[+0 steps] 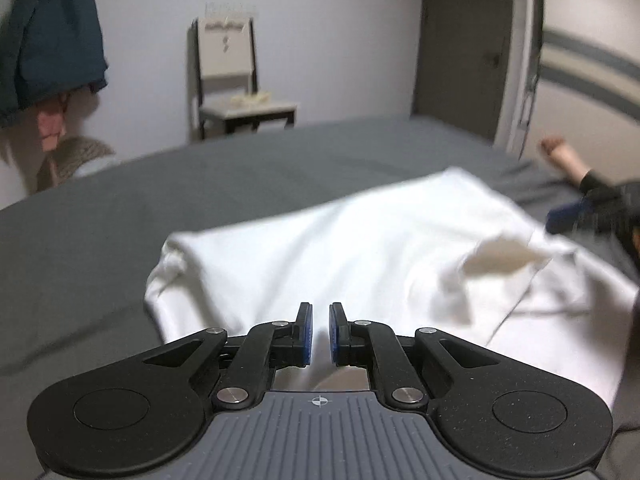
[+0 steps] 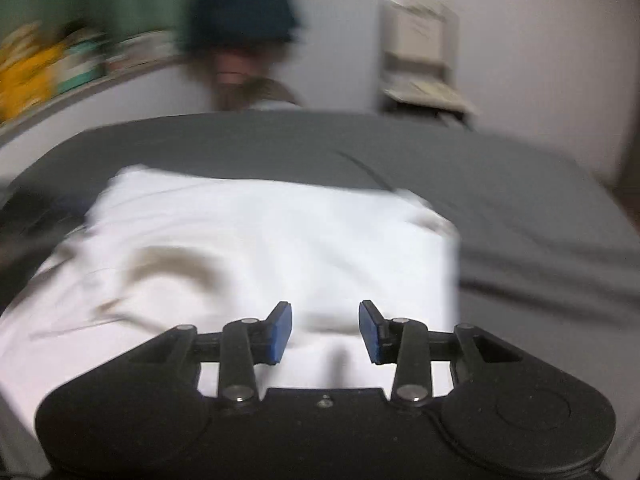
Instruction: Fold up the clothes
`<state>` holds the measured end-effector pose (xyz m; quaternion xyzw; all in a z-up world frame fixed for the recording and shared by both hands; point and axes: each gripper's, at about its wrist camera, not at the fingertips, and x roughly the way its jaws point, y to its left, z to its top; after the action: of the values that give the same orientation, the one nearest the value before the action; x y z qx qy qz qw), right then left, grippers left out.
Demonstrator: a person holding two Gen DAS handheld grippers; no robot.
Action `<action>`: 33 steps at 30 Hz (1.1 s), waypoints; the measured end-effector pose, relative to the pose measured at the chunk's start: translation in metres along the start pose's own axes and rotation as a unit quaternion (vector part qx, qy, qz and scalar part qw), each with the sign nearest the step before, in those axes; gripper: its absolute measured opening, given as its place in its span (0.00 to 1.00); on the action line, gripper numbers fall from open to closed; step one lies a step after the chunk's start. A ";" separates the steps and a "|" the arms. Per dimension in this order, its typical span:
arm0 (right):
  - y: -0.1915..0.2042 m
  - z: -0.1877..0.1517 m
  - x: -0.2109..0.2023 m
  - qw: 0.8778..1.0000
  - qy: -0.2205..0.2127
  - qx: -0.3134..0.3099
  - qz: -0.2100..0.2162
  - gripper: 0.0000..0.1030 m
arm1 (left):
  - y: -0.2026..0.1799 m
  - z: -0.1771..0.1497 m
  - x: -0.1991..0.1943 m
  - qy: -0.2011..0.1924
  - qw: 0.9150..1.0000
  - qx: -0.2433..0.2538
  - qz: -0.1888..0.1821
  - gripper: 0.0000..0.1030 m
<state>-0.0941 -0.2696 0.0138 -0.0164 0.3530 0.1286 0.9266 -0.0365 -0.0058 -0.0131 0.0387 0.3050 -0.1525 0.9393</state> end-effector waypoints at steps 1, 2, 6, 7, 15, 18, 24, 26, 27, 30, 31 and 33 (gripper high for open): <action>-0.018 0.000 0.004 1.000 0.004 0.029 0.003 0.36 | 0.003 -0.001 0.000 0.004 1.000 -0.008 0.012 0.08; -0.033 0.001 0.009 0.998 0.009 0.054 0.006 0.36 | 0.010 -0.001 -0.002 0.000 0.999 -0.027 0.019 0.08; -0.061 0.000 0.028 0.993 0.021 0.106 0.052 0.31 | 0.036 -0.005 -0.014 -0.030 0.991 -0.127 0.010 0.08; -0.067 -0.001 0.031 0.991 0.022 0.119 0.065 0.31 | 0.041 -0.007 -0.015 -0.038 0.988 -0.151 -0.002 0.08; -0.080 -0.011 0.052 0.968 0.003 0.213 0.131 0.07 | 0.021 -0.015 0.023 0.041 0.994 -0.087 -0.042 0.08; -0.080 -0.006 0.036 0.977 -0.019 0.181 0.109 0.07 | 0.015 -0.015 0.031 0.064 0.996 -0.061 -0.028 0.08; -0.077 -0.010 0.044 0.989 0.010 0.130 0.070 0.07 | 0.020 -0.018 0.029 0.068 0.995 -0.071 -0.033 0.08; -0.077 -0.009 0.044 0.987 0.020 0.142 0.073 0.07 | 0.022 -0.019 0.023 0.062 0.994 -0.082 -0.030 0.08; -0.076 -0.008 0.043 0.987 0.024 0.144 0.071 0.11 | 0.023 -0.019 0.019 0.059 0.994 -0.087 -0.029 0.08; -0.066 -0.007 0.028 0.993 0.015 0.109 0.044 0.22 | 0.027 -0.020 0.009 0.050 0.993 -0.104 -0.024 0.08; -0.062 -0.007 0.022 0.995 0.006 0.093 0.032 0.22 | 0.026 -0.019 0.002 0.031 0.994 -0.104 -0.024 0.08; -0.054 -0.006 0.012 0.998 -0.018 0.060 0.025 0.22 | 0.024 -0.015 -0.008 -0.011 0.994 -0.102 -0.035 0.08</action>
<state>-0.0752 -0.3198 -0.0018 0.0502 0.3435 0.1309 0.9286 -0.0434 0.0219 -0.0215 -0.0694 0.3098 -0.1534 0.9358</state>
